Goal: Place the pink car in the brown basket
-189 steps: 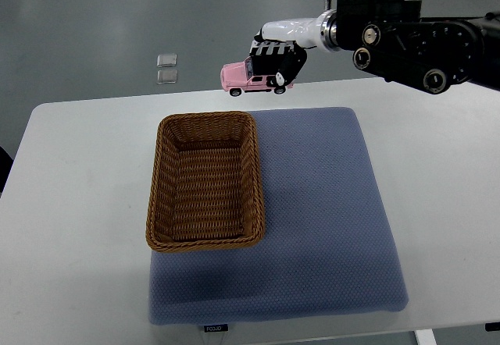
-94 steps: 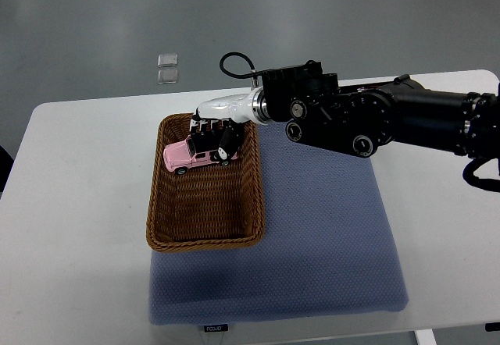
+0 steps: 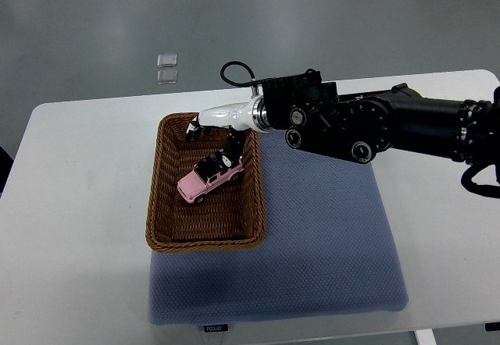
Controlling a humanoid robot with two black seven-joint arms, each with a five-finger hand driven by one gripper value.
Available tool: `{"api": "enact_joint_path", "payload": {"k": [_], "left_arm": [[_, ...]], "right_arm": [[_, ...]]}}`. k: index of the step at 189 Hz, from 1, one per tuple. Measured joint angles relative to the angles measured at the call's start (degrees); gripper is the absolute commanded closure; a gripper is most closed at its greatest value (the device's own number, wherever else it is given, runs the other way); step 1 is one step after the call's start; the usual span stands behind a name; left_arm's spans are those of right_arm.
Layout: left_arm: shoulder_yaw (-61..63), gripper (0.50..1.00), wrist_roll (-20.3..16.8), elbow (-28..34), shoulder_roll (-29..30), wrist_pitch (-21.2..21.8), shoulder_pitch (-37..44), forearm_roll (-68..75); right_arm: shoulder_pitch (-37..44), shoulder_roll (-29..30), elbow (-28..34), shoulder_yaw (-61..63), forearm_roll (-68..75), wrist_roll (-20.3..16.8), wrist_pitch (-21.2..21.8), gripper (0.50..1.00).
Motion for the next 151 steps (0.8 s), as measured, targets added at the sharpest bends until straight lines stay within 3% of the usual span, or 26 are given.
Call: {"api": "enact_joint_path", "payload": {"k": [102, 151], "left_arm": [[0.0, 0.500, 0.0, 0.0, 0.0, 0.0, 0.0, 0.0], [0.0, 0.500, 0.0, 0.0, 0.0, 0.0, 0.0, 0.0]], "right_arm": [[0.0, -2.8, -0.4, 4.2, 0.0, 0.1, 0.1, 0.605], [-5.7, -10.2, -1.3, 22.1, 3.6, 1.6, -0.1, 0.605]]}}
